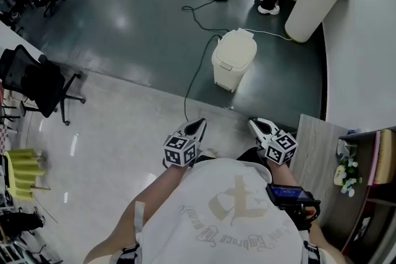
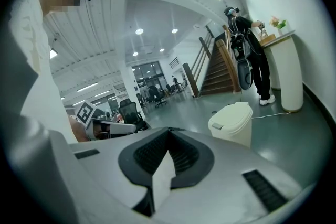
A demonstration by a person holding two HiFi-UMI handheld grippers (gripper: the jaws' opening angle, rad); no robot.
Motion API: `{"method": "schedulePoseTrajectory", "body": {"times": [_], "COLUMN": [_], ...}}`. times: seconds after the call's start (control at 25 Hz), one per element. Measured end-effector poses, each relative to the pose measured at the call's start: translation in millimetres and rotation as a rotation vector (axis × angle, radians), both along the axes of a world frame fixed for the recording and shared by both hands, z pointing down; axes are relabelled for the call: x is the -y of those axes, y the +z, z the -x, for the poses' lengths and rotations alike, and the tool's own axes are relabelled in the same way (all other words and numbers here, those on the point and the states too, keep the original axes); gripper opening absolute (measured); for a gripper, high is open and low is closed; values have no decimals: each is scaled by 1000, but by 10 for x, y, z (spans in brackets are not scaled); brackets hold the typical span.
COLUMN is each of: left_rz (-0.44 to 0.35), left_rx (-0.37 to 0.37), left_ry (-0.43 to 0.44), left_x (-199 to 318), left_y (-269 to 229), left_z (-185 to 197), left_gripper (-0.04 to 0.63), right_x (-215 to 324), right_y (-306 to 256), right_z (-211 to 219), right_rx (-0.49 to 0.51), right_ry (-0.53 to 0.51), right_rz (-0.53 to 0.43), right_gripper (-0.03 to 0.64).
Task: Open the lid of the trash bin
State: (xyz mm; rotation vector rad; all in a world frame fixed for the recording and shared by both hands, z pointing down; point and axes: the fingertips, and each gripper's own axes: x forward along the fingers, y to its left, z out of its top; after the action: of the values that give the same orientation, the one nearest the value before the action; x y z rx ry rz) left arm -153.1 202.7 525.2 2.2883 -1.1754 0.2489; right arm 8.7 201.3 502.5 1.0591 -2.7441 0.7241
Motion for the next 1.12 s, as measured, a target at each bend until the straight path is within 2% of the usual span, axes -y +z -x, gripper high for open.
{"method": "schedulePoseTrajectory", "body": {"times": [0.4,1.12], "left_rz": [-9,39], "left_rx": [2,0], "left_ry": [-7,13], "left_x": [13,94], "left_y": [-12,164], "left_z": [59,22], "left_gripper": [14,14], "right_x": [-2,127], "right_y": [44,177], "right_z": [75,137], "right_rx": [-3,0], "right_ry": [-2,3], "right_rz": [9,46], "right_gripper": [5,5]}}
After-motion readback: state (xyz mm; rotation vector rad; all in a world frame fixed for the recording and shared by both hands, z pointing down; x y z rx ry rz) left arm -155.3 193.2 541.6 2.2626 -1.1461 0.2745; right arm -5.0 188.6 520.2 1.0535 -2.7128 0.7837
